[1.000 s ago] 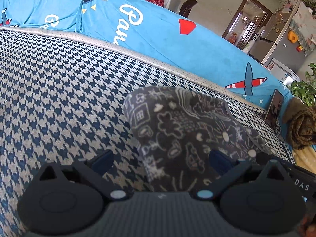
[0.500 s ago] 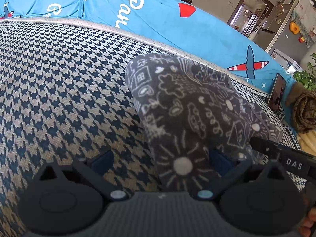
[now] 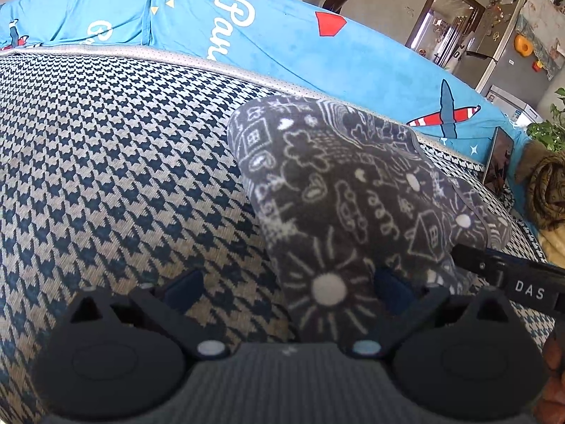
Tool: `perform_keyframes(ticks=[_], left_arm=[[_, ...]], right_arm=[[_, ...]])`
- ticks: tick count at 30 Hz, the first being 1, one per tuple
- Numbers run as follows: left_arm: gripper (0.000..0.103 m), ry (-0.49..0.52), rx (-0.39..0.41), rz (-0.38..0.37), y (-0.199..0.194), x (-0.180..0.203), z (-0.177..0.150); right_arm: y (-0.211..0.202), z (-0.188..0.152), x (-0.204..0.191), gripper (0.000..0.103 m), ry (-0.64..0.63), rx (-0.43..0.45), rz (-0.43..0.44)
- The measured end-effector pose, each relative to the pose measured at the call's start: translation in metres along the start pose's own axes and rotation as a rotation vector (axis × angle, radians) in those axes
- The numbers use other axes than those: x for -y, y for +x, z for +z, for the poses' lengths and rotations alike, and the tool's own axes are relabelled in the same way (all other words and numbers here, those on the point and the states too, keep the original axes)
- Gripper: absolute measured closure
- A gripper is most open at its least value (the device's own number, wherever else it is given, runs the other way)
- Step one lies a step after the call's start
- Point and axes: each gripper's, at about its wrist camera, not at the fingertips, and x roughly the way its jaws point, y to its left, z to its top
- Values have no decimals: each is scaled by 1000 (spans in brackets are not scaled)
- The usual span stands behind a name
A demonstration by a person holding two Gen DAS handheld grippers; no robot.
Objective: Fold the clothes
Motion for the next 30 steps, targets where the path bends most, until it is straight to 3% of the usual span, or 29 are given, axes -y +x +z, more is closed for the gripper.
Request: perform_keyframes(ticks=[5,18,30], left_arm=[[0,15,31,-9,-17,4,-2],[0,18,12,-24,-23,5,-18],[0,36,-16,-5,-11,4,-24]], right_arm=[[-14,-6,2,54,34,18,-8],[-31,-26,-9,54,60,38,49],[-11,-38,-10,54,63,-52,26]])
